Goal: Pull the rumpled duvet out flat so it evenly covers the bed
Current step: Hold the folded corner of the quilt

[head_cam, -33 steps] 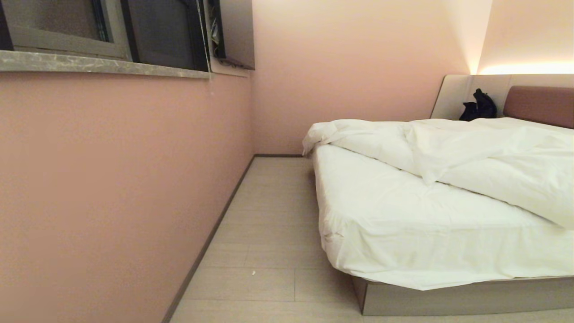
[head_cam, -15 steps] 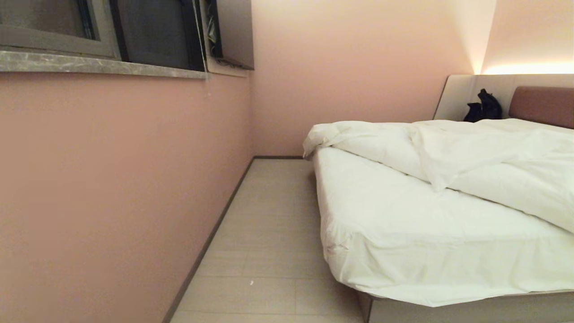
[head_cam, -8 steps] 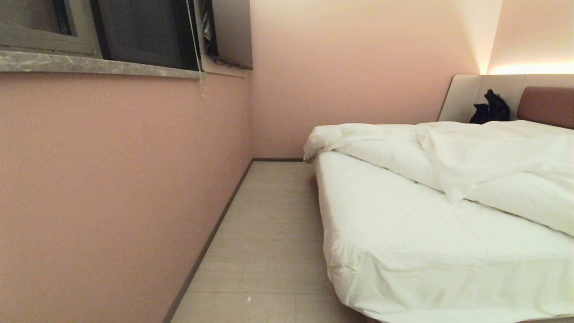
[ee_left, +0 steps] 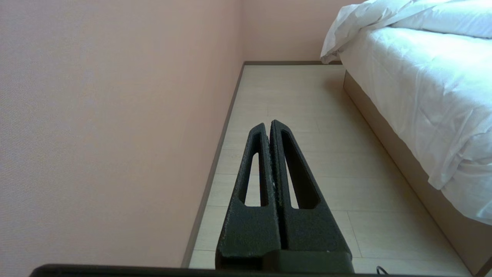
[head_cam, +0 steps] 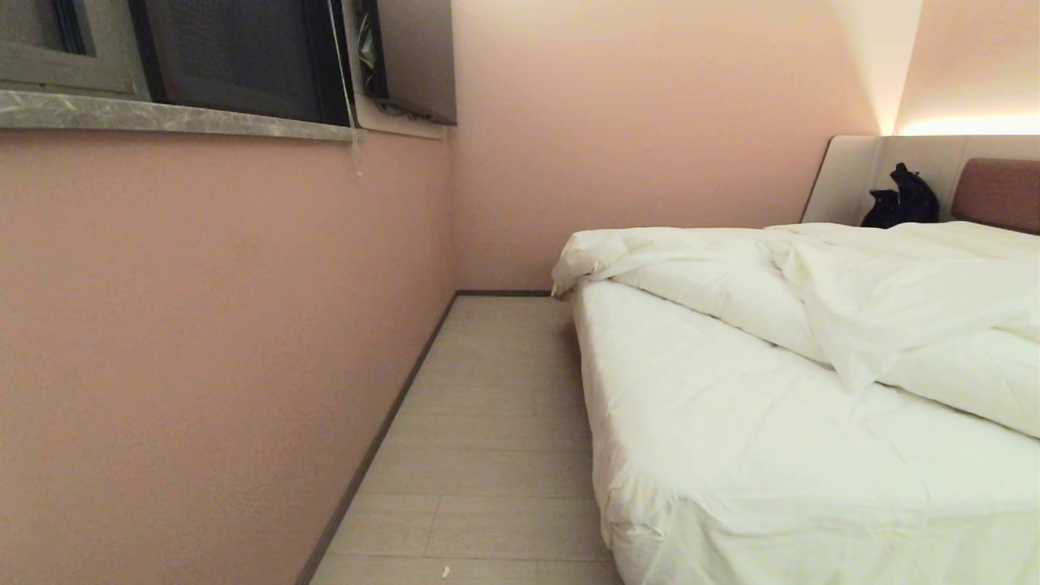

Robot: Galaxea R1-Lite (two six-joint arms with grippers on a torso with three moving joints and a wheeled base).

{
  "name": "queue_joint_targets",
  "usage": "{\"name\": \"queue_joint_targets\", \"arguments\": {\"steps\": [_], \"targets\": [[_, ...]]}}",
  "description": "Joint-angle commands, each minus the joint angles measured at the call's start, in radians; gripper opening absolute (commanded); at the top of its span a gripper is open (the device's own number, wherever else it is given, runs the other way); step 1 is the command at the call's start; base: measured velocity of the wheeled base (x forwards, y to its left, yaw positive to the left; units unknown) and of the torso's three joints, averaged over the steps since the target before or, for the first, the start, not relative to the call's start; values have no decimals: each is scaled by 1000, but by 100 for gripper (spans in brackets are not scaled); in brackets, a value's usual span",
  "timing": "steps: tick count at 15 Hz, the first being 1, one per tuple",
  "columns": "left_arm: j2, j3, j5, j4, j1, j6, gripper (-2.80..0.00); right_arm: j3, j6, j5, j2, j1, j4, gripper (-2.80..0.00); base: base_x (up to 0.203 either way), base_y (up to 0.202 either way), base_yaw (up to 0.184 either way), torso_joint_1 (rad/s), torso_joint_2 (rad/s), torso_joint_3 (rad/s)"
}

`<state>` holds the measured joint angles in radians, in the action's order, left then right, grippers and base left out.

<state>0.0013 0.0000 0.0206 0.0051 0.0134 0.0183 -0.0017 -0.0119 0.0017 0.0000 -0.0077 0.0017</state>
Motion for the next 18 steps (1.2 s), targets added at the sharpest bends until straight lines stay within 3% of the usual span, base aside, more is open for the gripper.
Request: {"name": "queue_joint_targets", "arguments": {"steps": [1,8,18], "targets": [[0,0,1,-1,0,0,-280,0,-2,0,0,0,0,-280,0,0,0,0,0,0],[0,0,-1,1,0,6,-280,0,-3,1,0,0,-2,-280,1,-19,3,0,1,1],[0,0,-1,1,0,6,-280,0,-5,1,0,0,-2,-280,0,-189,1,2,2,3]]}}
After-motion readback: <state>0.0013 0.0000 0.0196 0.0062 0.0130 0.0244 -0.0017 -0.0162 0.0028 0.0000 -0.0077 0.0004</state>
